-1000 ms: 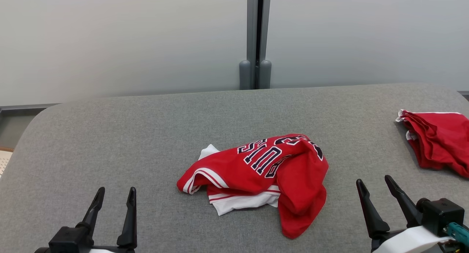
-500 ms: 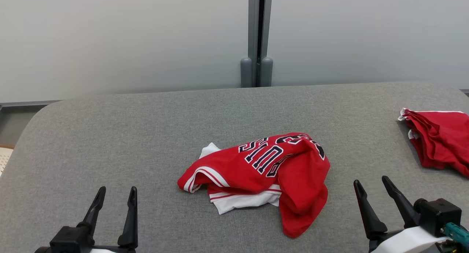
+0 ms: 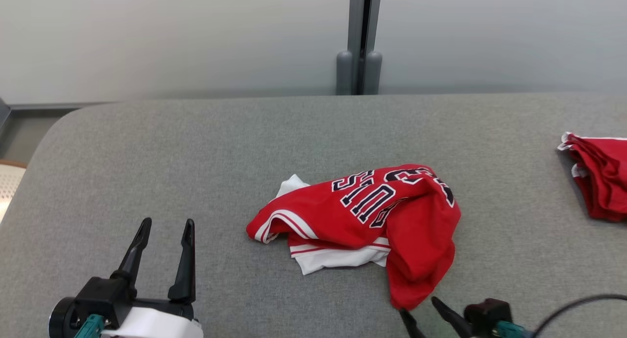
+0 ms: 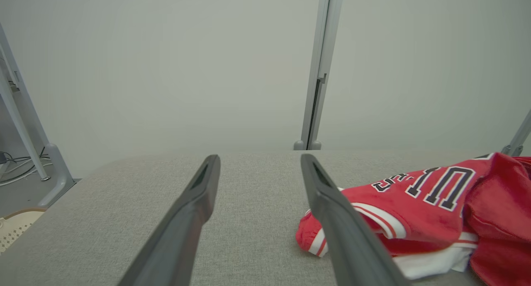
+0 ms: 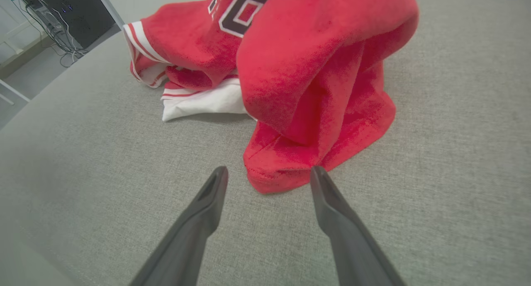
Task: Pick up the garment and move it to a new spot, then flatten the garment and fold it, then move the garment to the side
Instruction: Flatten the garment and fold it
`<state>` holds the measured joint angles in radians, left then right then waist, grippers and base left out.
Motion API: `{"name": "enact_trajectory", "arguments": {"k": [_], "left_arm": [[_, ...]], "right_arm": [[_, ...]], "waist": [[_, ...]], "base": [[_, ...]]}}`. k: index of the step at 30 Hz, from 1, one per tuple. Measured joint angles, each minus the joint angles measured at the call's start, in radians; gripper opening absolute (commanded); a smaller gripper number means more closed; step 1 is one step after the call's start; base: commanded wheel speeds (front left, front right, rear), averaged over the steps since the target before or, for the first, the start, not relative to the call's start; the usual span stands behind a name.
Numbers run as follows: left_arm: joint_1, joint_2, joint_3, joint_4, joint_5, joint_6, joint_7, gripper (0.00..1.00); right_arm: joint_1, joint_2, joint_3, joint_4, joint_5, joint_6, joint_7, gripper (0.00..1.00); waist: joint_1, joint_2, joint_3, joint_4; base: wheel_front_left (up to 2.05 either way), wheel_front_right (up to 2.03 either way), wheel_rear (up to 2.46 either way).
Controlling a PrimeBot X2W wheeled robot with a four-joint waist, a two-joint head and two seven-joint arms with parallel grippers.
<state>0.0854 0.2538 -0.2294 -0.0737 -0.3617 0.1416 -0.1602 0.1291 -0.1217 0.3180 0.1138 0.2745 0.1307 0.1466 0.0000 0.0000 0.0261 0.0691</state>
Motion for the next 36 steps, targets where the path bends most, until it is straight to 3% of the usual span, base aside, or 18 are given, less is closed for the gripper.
{"name": "enact_trajectory", "arguments": {"k": [7, 8, 9, 10, 15, 22, 29, 36], "left_arm": [[-0.075, -0.018, -0.016, 0.028, 0.001, -0.015, -0.029, 1.00], [-0.080, -0.018, -0.017, 0.034, 0.001, -0.018, -0.034, 1.00], [-0.085, -0.019, -0.019, 0.040, 0.001, -0.019, -0.036, 1.00], [-0.089, -0.020, -0.018, 0.045, 0.001, -0.019, -0.040, 1.00], [-0.096, -0.023, -0.014, 0.064, 0.000, -0.019, -0.056, 1.00], [-0.116, -0.024, -0.011, 0.077, -0.001, -0.023, -0.070, 1.00], [-0.137, -0.027, -0.009, 0.083, -0.001, -0.025, -0.079, 1.00], [-0.169, -0.028, -0.012, 0.092, -0.001, -0.034, -0.087, 1.00]], "right_arm": [[-0.158, 0.017, 0.104, 0.266, 0.009, 0.000, -0.055, 1.00], [-0.172, 0.017, 0.107, 0.287, 0.010, 0.000, -0.067, 0.67], [-0.184, 0.018, 0.108, 0.302, 0.014, 0.000, -0.078, 0.25], [-0.193, 0.018, 0.109, 0.316, 0.016, 0.000, -0.090, 0.00], [-0.209, 0.013, 0.105, 0.315, 0.031, 0.000, -0.158, 0.00], [-0.228, -0.017, 0.068, 0.153, 0.033, 0.000, -0.220, 0.00], [-0.280, -0.055, -0.085, 0.024, -0.004, 0.000, -0.216, 0.00], [-0.390, -0.098, -0.252, 0.062, -0.033, 0.000, -0.212, 0.00]], "waist": [[0.0000, 0.0000, 0.079, 0.034], [0.0000, 0.0000, 0.085, 0.039], [0.0000, 0.0000, 0.091, 0.043], [0.0000, 0.0000, 0.095, 0.046], [0.0000, 0.0000, 0.104, 0.042], [0.0000, 0.0000, 0.110, 0.017], [0.0000, 0.0000, 0.131, -0.003], [0.0000, 0.0000, 0.165, -0.005]], "base": [[0.00, 0.00, 0.00], [0.00, 0.00, 0.00], [0.00, 0.00, 0.00], [0.00, 0.00, 0.00], [0.00, 0.00, 0.00], [0.00, 0.00, 0.00], [0.00, 0.00, 0.00], [0.00, 0.00, 0.00]]}}
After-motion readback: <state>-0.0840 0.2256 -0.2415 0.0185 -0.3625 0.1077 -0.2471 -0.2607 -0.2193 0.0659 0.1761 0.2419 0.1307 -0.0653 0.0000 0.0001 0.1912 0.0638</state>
